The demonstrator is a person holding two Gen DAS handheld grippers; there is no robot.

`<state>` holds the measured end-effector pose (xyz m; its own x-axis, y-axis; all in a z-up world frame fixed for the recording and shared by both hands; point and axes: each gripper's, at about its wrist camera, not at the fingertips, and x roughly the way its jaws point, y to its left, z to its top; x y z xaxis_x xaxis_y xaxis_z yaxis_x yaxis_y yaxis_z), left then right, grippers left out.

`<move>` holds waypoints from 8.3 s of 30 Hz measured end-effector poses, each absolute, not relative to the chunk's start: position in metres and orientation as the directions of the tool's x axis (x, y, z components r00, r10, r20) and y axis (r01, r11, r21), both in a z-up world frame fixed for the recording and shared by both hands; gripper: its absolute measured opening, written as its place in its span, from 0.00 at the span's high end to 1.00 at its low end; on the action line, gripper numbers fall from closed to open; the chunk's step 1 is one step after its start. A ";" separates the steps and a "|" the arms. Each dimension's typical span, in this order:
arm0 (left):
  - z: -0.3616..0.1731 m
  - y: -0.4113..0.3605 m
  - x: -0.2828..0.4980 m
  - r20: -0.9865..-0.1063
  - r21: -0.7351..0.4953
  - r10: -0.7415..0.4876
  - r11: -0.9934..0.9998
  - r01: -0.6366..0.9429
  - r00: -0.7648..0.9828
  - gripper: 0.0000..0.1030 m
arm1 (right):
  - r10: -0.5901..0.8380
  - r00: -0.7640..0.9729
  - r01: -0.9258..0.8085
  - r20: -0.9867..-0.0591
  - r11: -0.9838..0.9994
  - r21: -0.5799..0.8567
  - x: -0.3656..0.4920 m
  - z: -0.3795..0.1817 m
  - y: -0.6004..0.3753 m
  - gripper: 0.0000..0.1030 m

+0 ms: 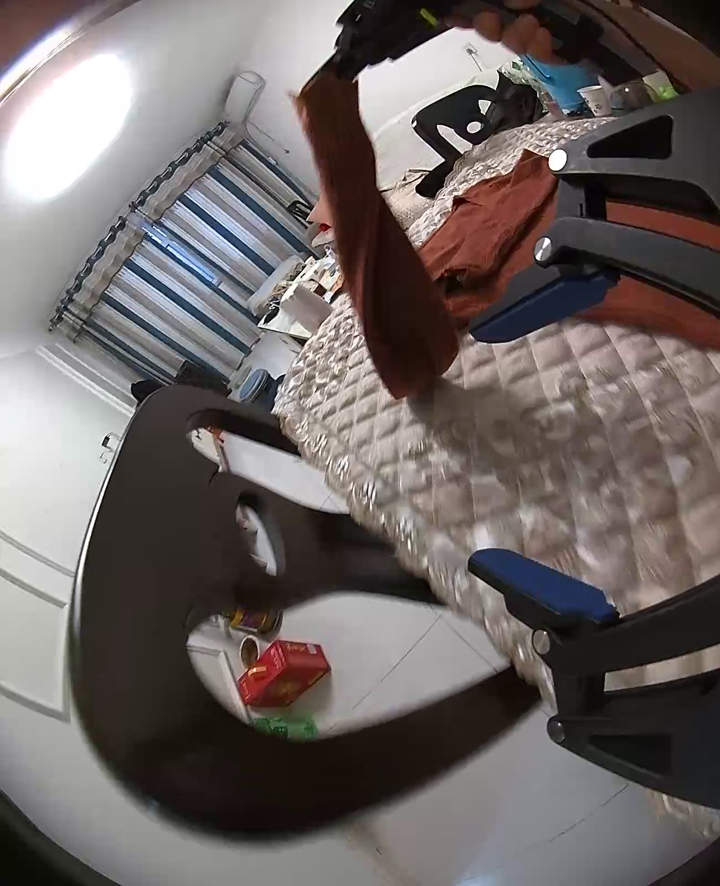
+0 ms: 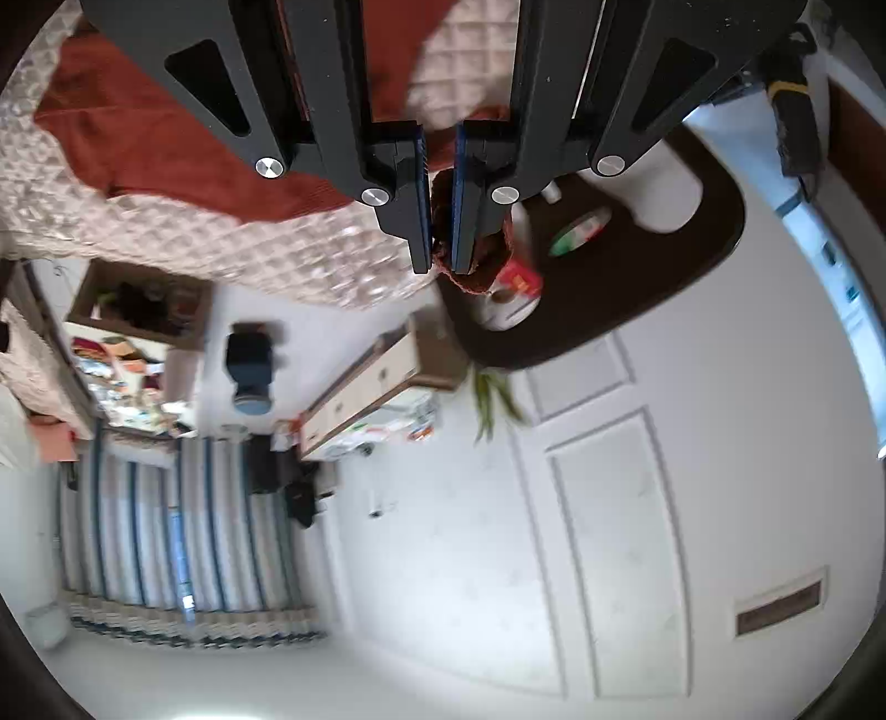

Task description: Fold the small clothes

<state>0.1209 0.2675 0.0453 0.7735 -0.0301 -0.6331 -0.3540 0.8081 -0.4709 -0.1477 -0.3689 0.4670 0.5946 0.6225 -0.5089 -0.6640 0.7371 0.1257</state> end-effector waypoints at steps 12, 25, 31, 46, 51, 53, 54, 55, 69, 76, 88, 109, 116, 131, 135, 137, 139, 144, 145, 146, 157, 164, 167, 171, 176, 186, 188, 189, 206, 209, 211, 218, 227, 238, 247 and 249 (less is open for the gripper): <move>0.038 0.233 0.194 -0.649 -0.461 -0.091 0.837 -0.295 0.755 0.23 | 0.501 0.730 -0.485 -0.465 0.859 0.164 -0.102 0.490 -0.455 0.94; 0.028 0.205 0.259 -0.695 -0.351 -0.030 0.886 -0.303 0.718 0.23 | 0.311 0.811 -0.218 -0.496 0.947 0.238 -0.072 0.486 -0.538 0.94; 0.019 0.195 0.279 -0.709 -0.351 -0.052 0.892 -0.287 0.703 0.23 | 0.274 0.789 -0.157 -0.550 0.955 0.251 -0.069 0.462 -0.567 0.94; 0.034 0.127 0.305 -0.726 -0.053 0.051 0.990 -0.130 0.686 0.23 | 0.409 0.749 -0.197 -0.522 0.889 0.413 -0.061 0.481 -0.585 0.94; 0.022 0.132 0.317 -0.766 -0.025 0.089 0.985 -0.168 0.637 0.23 | 0.282 0.708 -0.085 -0.647 0.944 0.319 -0.054 0.442 -0.604 0.94; 0.016 0.140 0.318 -0.779 -0.018 0.102 0.983 -0.184 0.618 0.23 | 0.225 0.677 -0.020 -0.700 0.957 0.289 -0.051 0.422 -0.621 0.94; 0.014 0.144 0.316 -0.781 -0.020 0.106 0.981 -0.195 0.616 0.23 | 0.181 0.673 0.018 -0.717 0.965 0.261 -0.050 0.414 -0.632 0.94; 0.012 0.148 0.317 -0.784 -0.006 0.127 0.978 -0.211 0.608 0.23 | 0.136 0.661 0.052 -0.738 0.973 0.226 -0.049 0.405 -0.641 0.93; 0.036 0.143 0.297 -0.736 -0.175 -0.046 0.977 -0.125 0.675 0.23 | 0.247 0.630 -0.409 -0.736 0.912 -0.044 -0.079 0.368 -0.595 0.54; 0.038 0.114 0.309 -0.738 -0.203 -0.139 0.979 -0.020 0.661 0.23 | 0.110 0.634 -0.509 -0.765 0.804 -0.307 -0.090 0.334 -0.573 0.54; 0.017 0.108 0.321 -0.769 -0.147 -0.090 0.988 -0.038 0.633 0.23 | 0.107 0.621 -0.460 -0.776 0.851 -0.251 -0.077 0.331 -0.590 0.85; 0.007 0.144 0.329 -0.797 -0.156 -0.046 0.979 -0.133 0.602 0.20 | 0.310 0.415 -0.383 -0.856 0.912 0.144 -0.057 0.390 -0.610 0.96; 0.006 0.142 0.333 -0.805 -0.124 -0.027 0.985 -0.124 0.593 0.17 | 0.236 0.379 -0.220 -0.895 0.962 0.161 -0.021 0.337 -0.639 0.96; 0.017 0.143 0.324 -0.800 -0.130 -0.039 0.985 -0.111 0.599 0.16 | 0.285 0.599 -0.473 -0.748 0.880 -0.043 -0.067 0.369 -0.603 0.69; 0.020 0.142 0.320 -0.805 -0.181 -0.091 0.979 -0.097 0.586 0.16 | 0.280 0.577 -0.601 -0.767 0.782 -0.167 -0.088 0.354 -0.576 0.68; 0.022 0.138 0.318 -0.808 -0.166 -0.082 0.982 -0.092 0.584 0.16 | 0.257 0.559 -0.618 -0.788 0.763 -0.189 -0.088 0.344 -0.568 0.68; 0.022 0.135 0.316 -0.811 -0.156 -0.081 0.984 -0.081 0.580 0.16 | 0.228 0.566 -0.609 -0.792 0.763 -0.216 -0.087 0.339 -0.564 0.68; 0.024 0.127 0.315 -0.818 -0.140 -0.080 0.988 -0.062 0.570 0.16 | 0.202 0.553 -0.640 -0.808 0.724 -0.257 -0.090 0.325 -0.558 0.68; 0.026 0.124 0.315 -0.816 -0.126 -0.077 0.991 -0.047 0.572 0.16 | 0.171 0.568 -0.627 -0.805 0.724 -0.288 -0.088 0.321 -0.556 0.68; 0.027 0.121 0.315 -0.816 -0.112 -0.070 0.993 -0.039 0.575 0.16 | 0.157 0.576 -0.614 -0.802 0.731 -0.298 -0.087 0.318 -0.556 0.68; 0.029 0.077 0.307 -0.799 0.075 -0.015 0.989 0.125 0.601 0.16 | 0.097 0.645 -0.511 -0.758 0.793 -0.333 -0.086 0.327 -0.561 0.98; 0.030 0.076 0.295 -0.772 0.102 0.030 0.992 0.078 0.635 0.16 | 0.160 0.627 -0.560 -0.762 0.773 -0.299 -0.107 0.343 -0.561 0.99; 0.029 0.070 0.291 -0.749 0.152 0.071 0.986 0.066 0.659 0.16 | 0.155 0.644 -0.555 -0.749 0.769 -0.318 -0.104 0.339 -0.560 0.98; 0.032 0.060 0.280 -0.714 0.186 0.082 0.980 0.075 0.696 0.16 | 0.143 0.634 -0.569 -0.760 0.753 -0.332 -0.097 0.330 -0.556 0.75; 0.037 0.051 0.274 -0.681 0.209 0.076 0.973 0.094 0.729 0.16 | 0.103 0.632 -0.573 -0.768 0.730 -0.373 -0.093 0.315 -0.547 0.66; 0.038 0.037 0.262 -0.627 0.324 0.108 0.937 0.132 0.771 0.16 | 0.102 0.642 -0.563 -0.760 0.735 -0.377 -0.094 0.313 -0.548 0.92; 0.039 0.038 0.262 -0.632 0.311 0.098 0.941 0.136 0.768 0.16 | 0.107 0.648 -0.563 -0.754 0.734 -0.380 -0.096 0.316 -0.549 0.95; 0.039 0.038 0.262 -0.634 0.307 0.096 0.942 0.136 0.768 0.16 | 0.108 0.651 -0.564 -0.752 0.732 -0.383 -0.098 0.317 -0.549 0.95; 0.039 0.041 0.278 -0.662 0.292 0.043 0.934 0.204 0.748 0.16 | 0.147 0.673 -0.577 -0.724 0.717 -0.391 -0.105 0.327 -0.552 0.67; 0.036 0.034 0.290 -0.676 0.312 0.037 0.919 0.240 0.736 0.16 | 0.135 0.666 -0.587 -0.733 0.702 -0.404 -0.102 0.319 -0.548 0.67; 0.032 0.029 0.303 -0.695 0.346 0.078 0.908 0.238 0.715 0.16 | 0.083 0.681 -0.574 -0.728 0.677 -0.460 -0.099 0.311 -0.541 0.67; 0.018 0.010 0.315 -0.690 0.457 0.116 0.836 0.305 0.714 0.16 | 0.073 0.682 -0.569 -0.728 0.678 -0.465 -0.095 0.308 -0.540 0.67; 0.018 0.006 0.309 -0.712 0.441 0.063 0.814 0.377 0.699 0.25 | 0.094 0.671 -0.561 -0.735 0.712 -0.421 -0.092 0.308 -0.545 0.67; 0.015 0.005 0.311 -0.729 0.437 0.060 0.808 0.396 0.682 0.71 | 0.099 0.672 -0.550 -0.734 0.730 -0.405 -0.093 0.308 -0.548 0.69; 0.031 0.015 0.300 -0.729 0.361 -0.012 0.843 0.399 0.684 0.87 | 0.100 0.704 -0.544 -0.703 0.713 -0.443 -0.106 0.314 -0.548 0.95; 0.034 0.018 0.293 -0.724 0.357 -0.023 0.843 0.404 0.689 0.87 | 0.125 0.699 -0.557 -0.705 0.713 -0.426 -0.112 0.320 -0.550 0.95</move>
